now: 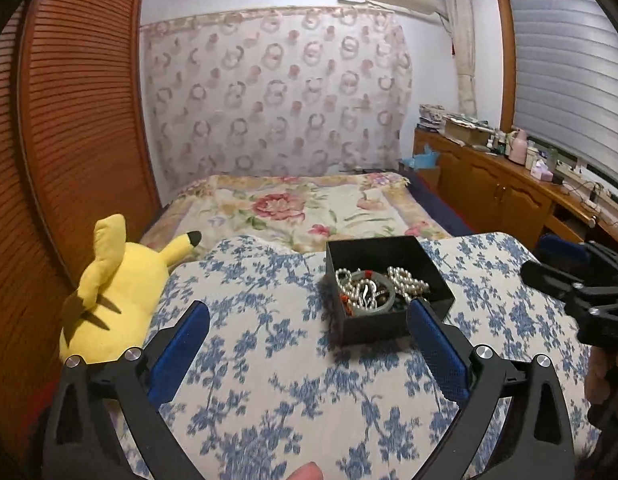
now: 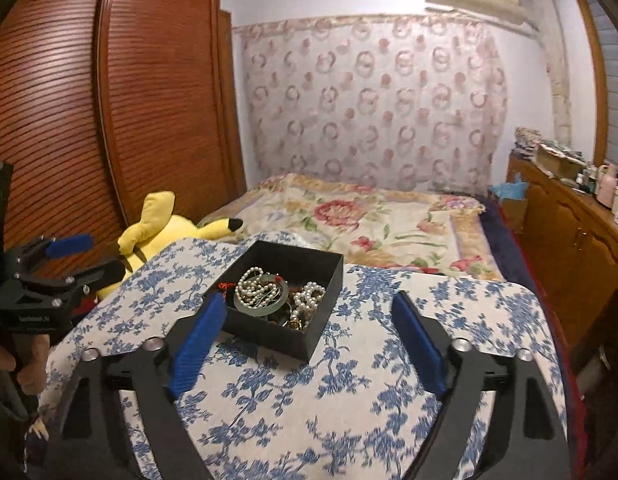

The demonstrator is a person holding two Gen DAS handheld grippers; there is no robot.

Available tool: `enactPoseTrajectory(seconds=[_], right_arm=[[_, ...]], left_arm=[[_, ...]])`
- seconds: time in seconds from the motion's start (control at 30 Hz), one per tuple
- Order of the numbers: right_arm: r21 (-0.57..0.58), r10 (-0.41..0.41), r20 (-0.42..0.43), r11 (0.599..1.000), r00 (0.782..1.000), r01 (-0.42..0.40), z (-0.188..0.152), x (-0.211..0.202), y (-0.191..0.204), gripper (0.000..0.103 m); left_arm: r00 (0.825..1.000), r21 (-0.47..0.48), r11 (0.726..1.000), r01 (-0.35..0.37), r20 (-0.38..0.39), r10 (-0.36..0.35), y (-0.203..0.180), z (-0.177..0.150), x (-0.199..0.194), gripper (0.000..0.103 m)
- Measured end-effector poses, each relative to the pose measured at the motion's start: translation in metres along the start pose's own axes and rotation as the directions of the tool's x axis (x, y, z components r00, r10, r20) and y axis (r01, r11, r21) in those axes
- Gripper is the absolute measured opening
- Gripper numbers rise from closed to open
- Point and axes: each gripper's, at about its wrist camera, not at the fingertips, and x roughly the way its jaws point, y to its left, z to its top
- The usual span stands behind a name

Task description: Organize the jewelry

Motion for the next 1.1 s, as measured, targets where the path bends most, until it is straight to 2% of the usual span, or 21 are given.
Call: enactPoseTrajectory(seconds=[0.07, 0.4, 1.1], right_arm=[[0.013, -0.018, 0.024, 1.0, 1.0, 0.018, -0.004, -0.014, 0.001, 0.1], [0.057, -0.084, 0.046, 0.995, 0.995, 0.082, -0.026, -0.05, 0.004, 0.1], [0.062, -0.112, 0.064, 0.992, 0.992, 0.108, -0.035, -0.056, 0.006, 0.1]], left_arm=[[1.0, -0.004, 1.0, -0.004, 0.001, 0.004, -0.001, -0.006, -0.01, 0.095], [1.0, -0.022, 1.0, -0.019, 0.012, 0.019, 0.0, -0.022, -0.04, 0.095], [1.0, -0.021, 1.0, 0.0, 0.005, 0.0, -0.007, -0.031, -0.048, 0.095]])
